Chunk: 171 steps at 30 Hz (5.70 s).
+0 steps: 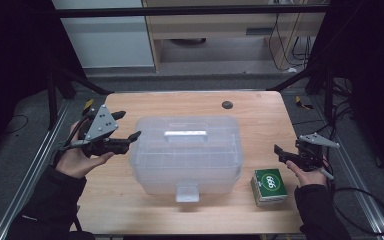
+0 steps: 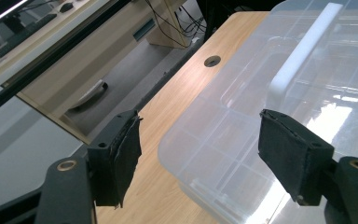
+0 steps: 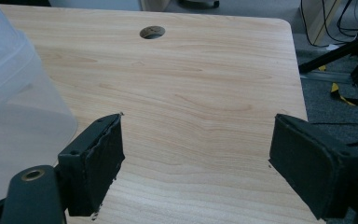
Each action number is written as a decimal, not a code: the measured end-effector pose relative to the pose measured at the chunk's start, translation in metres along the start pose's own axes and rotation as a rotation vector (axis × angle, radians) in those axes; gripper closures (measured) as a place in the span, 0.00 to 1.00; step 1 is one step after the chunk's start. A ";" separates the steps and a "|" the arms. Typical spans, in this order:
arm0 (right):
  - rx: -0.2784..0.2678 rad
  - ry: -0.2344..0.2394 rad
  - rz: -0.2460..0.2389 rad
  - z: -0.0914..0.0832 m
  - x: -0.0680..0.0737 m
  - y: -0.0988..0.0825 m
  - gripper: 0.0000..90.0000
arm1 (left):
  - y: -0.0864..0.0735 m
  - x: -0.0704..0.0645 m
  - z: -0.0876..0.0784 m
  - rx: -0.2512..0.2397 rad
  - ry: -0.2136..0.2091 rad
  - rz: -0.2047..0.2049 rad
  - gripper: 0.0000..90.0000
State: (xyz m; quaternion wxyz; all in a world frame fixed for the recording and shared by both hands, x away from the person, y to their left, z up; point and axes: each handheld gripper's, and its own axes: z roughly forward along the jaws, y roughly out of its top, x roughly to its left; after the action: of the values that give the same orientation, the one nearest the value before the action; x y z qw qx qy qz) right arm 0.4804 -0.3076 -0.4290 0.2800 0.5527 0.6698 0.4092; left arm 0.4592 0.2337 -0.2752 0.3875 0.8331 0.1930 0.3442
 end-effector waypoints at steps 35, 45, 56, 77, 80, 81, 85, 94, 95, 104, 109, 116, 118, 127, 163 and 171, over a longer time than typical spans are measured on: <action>-0.002 -0.008 0.003 -0.001 -0.003 0.000 0.20 | 0.036 -0.040 0.029 0.120 -0.077 0.232 0.32; -0.002 -0.008 0.004 -0.001 -0.004 0.000 0.20 | 0.042 -0.053 0.039 0.136 -0.077 0.272 0.34; 0.000 -0.002 0.014 -0.001 -0.003 0.000 0.21 | 0.048 -0.063 0.051 0.157 -0.075 0.321 0.35; -0.005 0.015 0.013 -0.002 -0.002 0.002 0.25 | 0.058 -0.077 0.070 0.232 -0.043 0.410 0.45; -0.003 0.013 0.009 -0.002 -0.002 0.001 0.25 | 0.060 -0.078 0.073 0.249 -0.032 0.429 0.47; -0.002 0.014 0.009 -0.002 -0.002 0.002 0.26 | 0.060 -0.079 0.074 0.248 -0.028 0.428 0.47; -0.003 0.021 0.014 -0.002 -0.001 0.002 0.27 | 0.060 -0.082 0.078 0.277 -0.010 0.454 0.50; 0.001 0.024 0.010 -0.002 -0.001 0.002 0.28 | 0.059 -0.084 0.084 0.311 -0.005 0.487 0.58; 0.000 0.025 0.011 -0.002 -0.001 0.002 0.29 | 0.058 -0.085 0.085 0.308 -0.003 0.484 0.59; 0.003 0.035 0.012 -0.002 0.000 0.002 0.31 | 0.056 -0.085 0.088 0.337 0.019 0.505 0.67; 0.008 0.041 0.011 -0.001 0.001 0.002 0.32 | 0.058 -0.084 0.088 0.345 0.025 0.515 0.73; 0.009 0.045 0.007 -0.001 0.002 0.003 0.33 | 0.061 -0.085 0.089 0.357 0.026 0.541 0.78; 0.010 0.051 0.013 -0.001 0.002 0.003 0.33 | 0.062 -0.085 0.089 0.359 0.025 0.546 0.78; -0.004 0.081 -0.018 -0.005 0.011 0.009 0.38 | 0.063 -0.085 0.089 0.367 0.023 0.560 0.79; 0.053 0.304 -0.160 -0.027 0.043 0.008 0.96 | 0.072 -0.077 0.091 0.364 0.048 0.528 0.79; 0.071 0.355 -0.194 -0.030 0.059 0.002 0.98 | 0.074 -0.075 0.092 0.370 0.065 0.530 0.78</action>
State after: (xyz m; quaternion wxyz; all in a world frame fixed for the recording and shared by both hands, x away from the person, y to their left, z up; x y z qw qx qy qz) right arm 0.4429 -0.2579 -0.4074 0.1762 0.4143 0.7729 0.4471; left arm 0.4784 0.0958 -0.2917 0.1201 0.8992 0.0407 0.4187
